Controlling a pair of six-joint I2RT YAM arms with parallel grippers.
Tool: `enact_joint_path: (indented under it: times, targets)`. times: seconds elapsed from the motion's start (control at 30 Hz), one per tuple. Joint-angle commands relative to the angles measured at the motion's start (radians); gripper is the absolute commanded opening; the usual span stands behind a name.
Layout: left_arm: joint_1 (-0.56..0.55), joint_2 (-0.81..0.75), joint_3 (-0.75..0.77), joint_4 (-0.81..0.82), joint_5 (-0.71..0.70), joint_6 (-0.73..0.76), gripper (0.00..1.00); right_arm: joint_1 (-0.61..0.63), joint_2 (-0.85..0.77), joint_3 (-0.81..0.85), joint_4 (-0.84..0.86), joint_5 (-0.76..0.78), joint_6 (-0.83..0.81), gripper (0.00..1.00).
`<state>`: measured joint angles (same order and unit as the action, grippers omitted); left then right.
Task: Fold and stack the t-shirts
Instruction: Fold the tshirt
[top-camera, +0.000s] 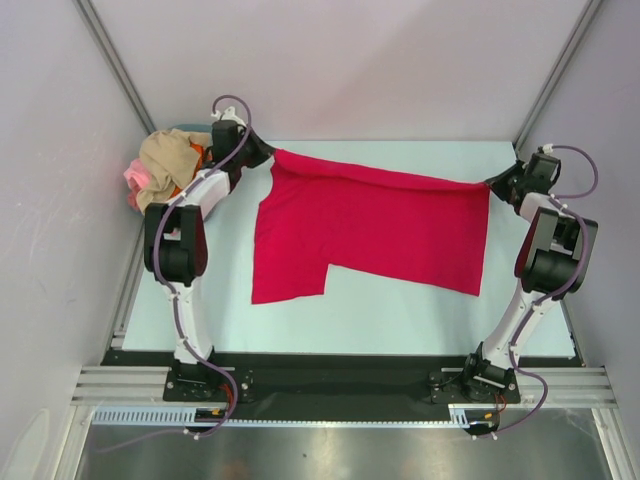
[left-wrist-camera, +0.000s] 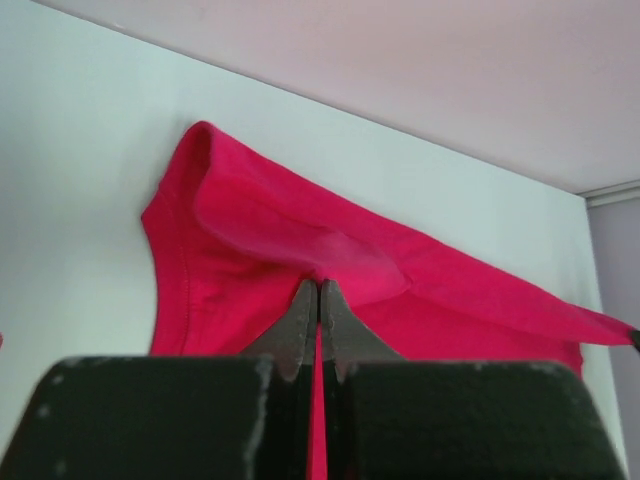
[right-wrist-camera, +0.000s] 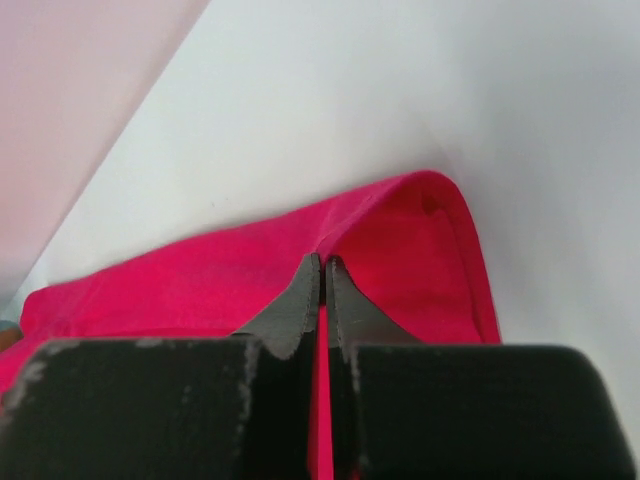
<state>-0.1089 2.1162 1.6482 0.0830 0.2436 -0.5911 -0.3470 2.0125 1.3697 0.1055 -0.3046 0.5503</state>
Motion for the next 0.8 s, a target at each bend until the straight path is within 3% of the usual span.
enact_joint_path:
  times: [0.0,0.17,0.33,0.53,0.7,0.77]
  targets:
    - [0.021,-0.096,0.009,-0.023,0.075,-0.074,0.01,-0.001,0.014,0.045,-0.020,-0.011,-0.030,0.00]
    - [0.023,-0.124,0.015,-0.066,0.149,-0.082,0.00,-0.004,0.014,0.051,-0.029,0.001,-0.032,0.00]
    - [0.023,-0.136,-0.071,-0.045,0.175,-0.104,0.00,-0.004,0.014,0.051,-0.044,0.005,-0.032,0.00]
    - [0.023,-0.156,-0.156,-0.034,0.134,-0.113,0.00,-0.004,0.011,0.057,-0.098,0.025,-0.026,0.02]
    - [0.023,-0.154,-0.128,-0.075,0.111,-0.085,0.00,-0.003,0.012,0.048,-0.147,0.050,-0.036,0.03]
    - [0.025,-0.148,-0.117,-0.111,0.102,-0.076,0.00,-0.003,0.023,0.057,-0.180,0.077,-0.044,0.09]
